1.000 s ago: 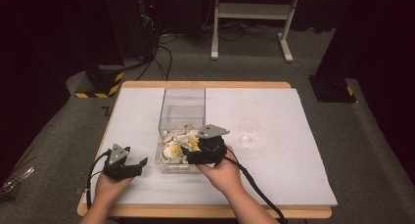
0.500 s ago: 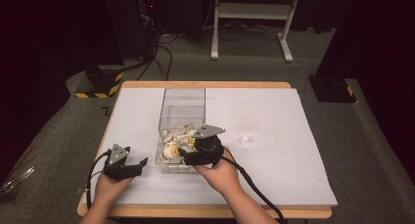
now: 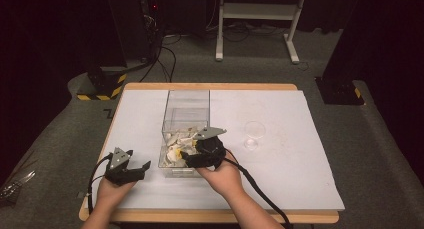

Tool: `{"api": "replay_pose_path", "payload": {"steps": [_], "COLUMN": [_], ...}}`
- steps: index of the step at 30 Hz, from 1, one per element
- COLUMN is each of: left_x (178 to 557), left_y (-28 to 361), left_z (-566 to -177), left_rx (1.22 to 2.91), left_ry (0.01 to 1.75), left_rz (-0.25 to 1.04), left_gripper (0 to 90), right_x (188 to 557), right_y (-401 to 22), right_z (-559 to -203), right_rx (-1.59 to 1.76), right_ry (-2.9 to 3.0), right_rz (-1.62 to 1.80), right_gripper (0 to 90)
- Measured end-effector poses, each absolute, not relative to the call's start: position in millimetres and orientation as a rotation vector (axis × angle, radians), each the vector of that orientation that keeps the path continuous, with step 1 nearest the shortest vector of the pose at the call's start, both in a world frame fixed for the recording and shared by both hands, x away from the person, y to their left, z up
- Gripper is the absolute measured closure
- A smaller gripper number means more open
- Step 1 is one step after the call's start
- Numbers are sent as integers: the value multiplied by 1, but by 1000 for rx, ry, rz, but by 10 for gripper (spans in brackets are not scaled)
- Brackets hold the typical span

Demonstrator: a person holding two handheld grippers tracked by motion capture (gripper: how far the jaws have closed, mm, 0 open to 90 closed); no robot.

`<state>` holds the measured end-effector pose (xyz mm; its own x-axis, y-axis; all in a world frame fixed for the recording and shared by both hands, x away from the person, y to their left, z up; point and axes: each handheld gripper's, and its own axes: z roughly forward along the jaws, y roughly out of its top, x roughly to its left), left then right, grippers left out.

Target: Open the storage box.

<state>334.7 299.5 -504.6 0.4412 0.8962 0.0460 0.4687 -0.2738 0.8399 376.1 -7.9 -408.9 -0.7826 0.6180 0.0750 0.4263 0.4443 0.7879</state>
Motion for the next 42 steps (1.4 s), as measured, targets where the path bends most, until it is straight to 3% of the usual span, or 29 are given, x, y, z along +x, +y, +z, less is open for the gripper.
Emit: {"api": "replay_pose_path", "payload": {"steps": [8,11,18,25,42], "left_x": [334,335,334,334,334], "left_y": [299,299,299,299,299], "left_z": [-505,-505,-505,-505,-504], "left_rx": [1899,1911,1904,1902,1909], "left_ry": [1150,1153,1147,1147,1133], "left_rz": [693,685,691,691,696], "left_gripper": [178,178,178,178,178], "right_x": [377,379,376,375,375], "right_y": [-6,-8,-6,-4,-9], "right_z": [-421,-422,-426,-429,-431], "right_rx": [922,932,911,903,899], "right_ry": [2507,2504,2508,2533,2538], "right_rz": [1192,1187,1147,1136,1123], "right_gripper": [306,389,474,643,830]}}
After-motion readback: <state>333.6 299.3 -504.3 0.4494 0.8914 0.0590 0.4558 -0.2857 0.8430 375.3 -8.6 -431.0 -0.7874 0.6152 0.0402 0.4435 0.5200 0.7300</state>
